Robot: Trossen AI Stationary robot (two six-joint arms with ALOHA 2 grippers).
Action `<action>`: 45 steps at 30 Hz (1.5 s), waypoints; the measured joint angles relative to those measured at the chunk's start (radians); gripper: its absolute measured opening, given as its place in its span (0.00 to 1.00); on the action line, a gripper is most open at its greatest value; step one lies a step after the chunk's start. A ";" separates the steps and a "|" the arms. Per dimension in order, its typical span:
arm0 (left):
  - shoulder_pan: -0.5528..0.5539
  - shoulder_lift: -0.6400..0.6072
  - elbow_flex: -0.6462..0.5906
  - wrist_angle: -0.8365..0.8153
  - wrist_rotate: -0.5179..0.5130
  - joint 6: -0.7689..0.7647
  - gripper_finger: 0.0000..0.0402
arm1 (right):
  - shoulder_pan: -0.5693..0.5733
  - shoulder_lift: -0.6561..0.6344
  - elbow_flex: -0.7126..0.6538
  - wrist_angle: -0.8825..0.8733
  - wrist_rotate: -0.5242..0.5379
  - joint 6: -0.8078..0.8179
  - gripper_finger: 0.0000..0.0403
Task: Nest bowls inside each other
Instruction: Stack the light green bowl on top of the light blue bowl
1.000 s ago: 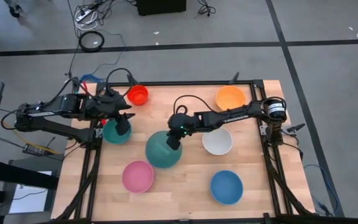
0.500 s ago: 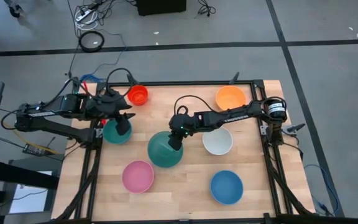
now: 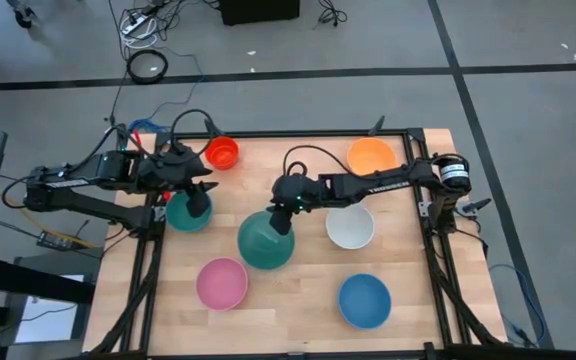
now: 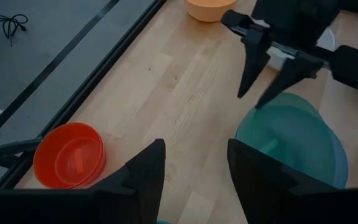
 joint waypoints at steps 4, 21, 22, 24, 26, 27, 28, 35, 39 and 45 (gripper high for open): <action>0.000 0.000 0.000 0.000 0.000 0.000 0.45 | -0.012 0.003 0.000 0.000 0.004 -0.018 0.26; 0.000 0.000 0.000 0.000 0.000 0.000 0.45 | 0.023 0.004 -0.007 -0.087 0.031 -0.009 0.16; 0.000 0.000 0.000 0.000 0.000 0.000 0.45 | 0.024 0.004 -0.011 -0.088 0.032 -0.007 0.15; 0.000 0.000 0.000 0.000 0.000 0.000 0.45 | 0.028 0.004 -0.015 -0.092 0.033 0.001 0.15; 0.000 0.000 0.000 0.000 0.000 0.000 0.45 | 0.033 0.004 -0.015 -0.093 0.049 -0.012 0.14; 0.000 0.000 0.000 0.000 0.000 0.000 0.45 | 0.035 0.004 -0.015 -0.090 0.068 -0.025 0.14; 0.000 0.000 0.000 0.000 0.000 0.000 0.45 | 0.036 0.003 -0.016 -0.083 0.083 -0.039 0.14; 0.000 0.000 0.000 -0.001 0.000 0.000 0.45 | 0.036 -0.042 -0.003 -0.029 0.089 -0.082 0.15; 0.000 0.000 0.000 0.000 0.000 0.000 0.45 | 0.042 -0.029 -0.002 -0.038 0.083 -0.067 0.14; 0.000 0.000 0.000 0.000 0.000 0.000 0.45 | 0.058 0.007 -0.002 -0.064 0.078 -0.055 0.13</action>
